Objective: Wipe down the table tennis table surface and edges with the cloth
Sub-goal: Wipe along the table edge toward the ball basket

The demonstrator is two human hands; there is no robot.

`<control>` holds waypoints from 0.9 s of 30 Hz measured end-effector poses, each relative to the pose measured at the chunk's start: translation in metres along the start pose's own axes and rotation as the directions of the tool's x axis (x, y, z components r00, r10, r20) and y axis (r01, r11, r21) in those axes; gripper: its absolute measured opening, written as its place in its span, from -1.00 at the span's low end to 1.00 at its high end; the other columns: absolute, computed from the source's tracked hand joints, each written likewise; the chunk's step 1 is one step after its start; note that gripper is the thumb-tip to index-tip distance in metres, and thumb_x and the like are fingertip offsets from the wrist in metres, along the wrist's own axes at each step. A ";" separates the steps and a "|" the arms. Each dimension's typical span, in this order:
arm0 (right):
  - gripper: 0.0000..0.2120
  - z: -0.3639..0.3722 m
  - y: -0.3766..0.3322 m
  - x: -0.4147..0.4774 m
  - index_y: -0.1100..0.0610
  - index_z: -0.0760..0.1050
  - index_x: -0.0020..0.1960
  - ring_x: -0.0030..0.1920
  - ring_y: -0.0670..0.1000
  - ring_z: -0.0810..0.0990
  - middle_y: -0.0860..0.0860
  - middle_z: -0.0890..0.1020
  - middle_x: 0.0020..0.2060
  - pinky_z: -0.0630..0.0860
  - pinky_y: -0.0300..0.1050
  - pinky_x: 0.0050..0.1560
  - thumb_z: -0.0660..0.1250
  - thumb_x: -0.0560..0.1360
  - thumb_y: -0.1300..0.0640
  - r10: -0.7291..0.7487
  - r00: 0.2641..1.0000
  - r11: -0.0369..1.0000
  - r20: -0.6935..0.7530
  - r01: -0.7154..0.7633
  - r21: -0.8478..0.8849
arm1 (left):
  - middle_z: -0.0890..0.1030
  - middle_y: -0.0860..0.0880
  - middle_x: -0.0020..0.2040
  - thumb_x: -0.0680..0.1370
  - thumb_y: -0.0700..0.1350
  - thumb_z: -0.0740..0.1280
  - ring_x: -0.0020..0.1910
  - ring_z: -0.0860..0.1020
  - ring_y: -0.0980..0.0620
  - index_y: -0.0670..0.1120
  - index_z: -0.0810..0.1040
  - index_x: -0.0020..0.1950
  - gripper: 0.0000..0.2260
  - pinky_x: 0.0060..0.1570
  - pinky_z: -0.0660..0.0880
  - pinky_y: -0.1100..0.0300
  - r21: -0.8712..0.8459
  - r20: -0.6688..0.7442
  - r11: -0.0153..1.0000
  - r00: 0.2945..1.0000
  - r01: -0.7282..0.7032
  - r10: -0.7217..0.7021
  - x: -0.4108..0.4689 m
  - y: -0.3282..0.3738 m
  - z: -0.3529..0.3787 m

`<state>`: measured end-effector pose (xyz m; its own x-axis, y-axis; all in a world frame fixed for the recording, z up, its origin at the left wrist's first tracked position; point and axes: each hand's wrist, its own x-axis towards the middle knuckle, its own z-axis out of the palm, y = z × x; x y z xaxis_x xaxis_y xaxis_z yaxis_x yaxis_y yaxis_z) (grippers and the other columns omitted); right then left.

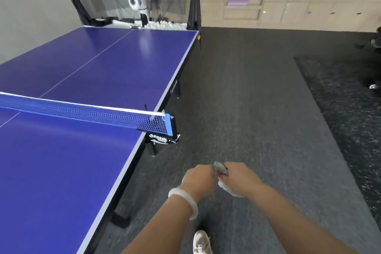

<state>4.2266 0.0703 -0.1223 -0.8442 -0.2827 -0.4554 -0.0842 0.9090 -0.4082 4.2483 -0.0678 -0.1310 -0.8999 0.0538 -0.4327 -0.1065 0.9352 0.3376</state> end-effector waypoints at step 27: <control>-0.62 -0.078 -0.171 0.484 0.18 0.47 0.32 0.01 0.02 0.52 0.07 0.57 0.06 0.41 -0.28 -0.25 0.16 0.66 -0.06 -0.151 0.817 0.737 0.556 -0.282 0.614 | 0.44 -0.05 0.33 0.65 -0.16 0.11 0.29 0.45 -0.08 -0.05 0.41 0.37 -0.70 0.25 0.40 0.08 -0.066 -0.101 0.778 0.772 0.625 -0.628 0.326 -0.202 -0.217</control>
<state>3.7908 -0.1980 -0.2115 -0.3831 -0.5382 -0.7507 0.5011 0.5616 -0.6584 3.8848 -0.3154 -0.1587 -0.6703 -0.5813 -0.4612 -0.6730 0.7381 0.0479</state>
